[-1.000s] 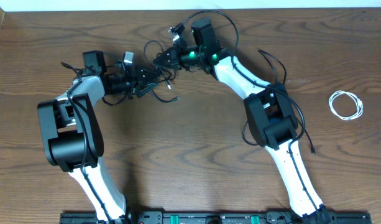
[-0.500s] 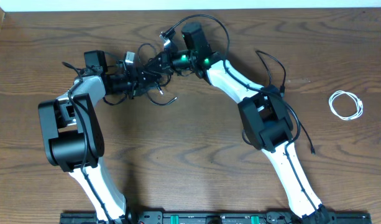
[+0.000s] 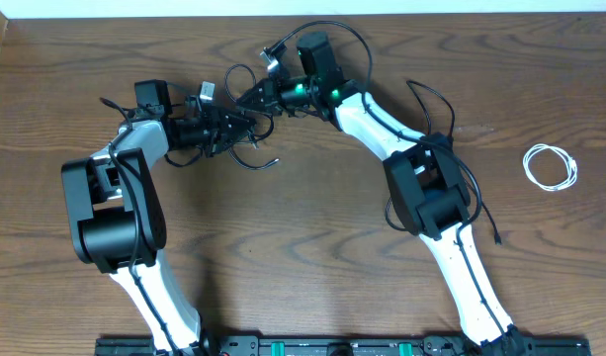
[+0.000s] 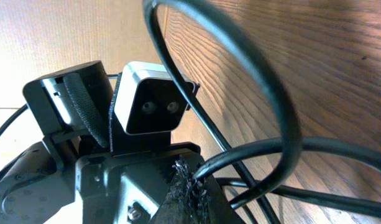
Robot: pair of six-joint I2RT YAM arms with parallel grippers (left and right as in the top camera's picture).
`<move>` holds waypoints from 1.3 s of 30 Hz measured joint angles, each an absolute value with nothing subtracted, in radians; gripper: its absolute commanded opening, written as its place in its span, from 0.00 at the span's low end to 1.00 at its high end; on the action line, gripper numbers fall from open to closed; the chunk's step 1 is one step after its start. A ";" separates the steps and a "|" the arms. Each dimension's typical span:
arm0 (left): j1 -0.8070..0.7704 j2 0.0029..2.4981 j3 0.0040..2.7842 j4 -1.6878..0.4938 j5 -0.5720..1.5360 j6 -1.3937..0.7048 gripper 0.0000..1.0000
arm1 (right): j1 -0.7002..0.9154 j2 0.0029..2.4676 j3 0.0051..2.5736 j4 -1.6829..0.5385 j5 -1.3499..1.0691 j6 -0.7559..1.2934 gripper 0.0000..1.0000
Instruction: Untangle cables
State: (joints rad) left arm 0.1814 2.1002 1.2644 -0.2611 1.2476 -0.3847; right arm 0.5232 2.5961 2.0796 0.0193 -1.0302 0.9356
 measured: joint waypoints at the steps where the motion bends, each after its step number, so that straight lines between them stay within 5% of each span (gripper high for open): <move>1: 0.181 2.100 1.264 -0.266 1.242 -0.385 0.12 | 0.522 2.596 2.080 0.019 -1.033 0.936 0.01; 20: 0.181 2.101 1.264 -0.350 1.007 -0.385 0.07 | 0.461 2.589 2.078 0.001 -1.052 0.928 0.01; 39: 0.181 2.101 1.264 -0.306 1.090 -0.121 0.08 | 0.532 2.587 2.078 -0.082 -0.956 0.862 0.15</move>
State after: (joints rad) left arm 0.1814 2.1006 1.2644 -0.3061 1.0904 -0.1207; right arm 0.5316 2.5866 2.0785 -0.0818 -0.9562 0.8623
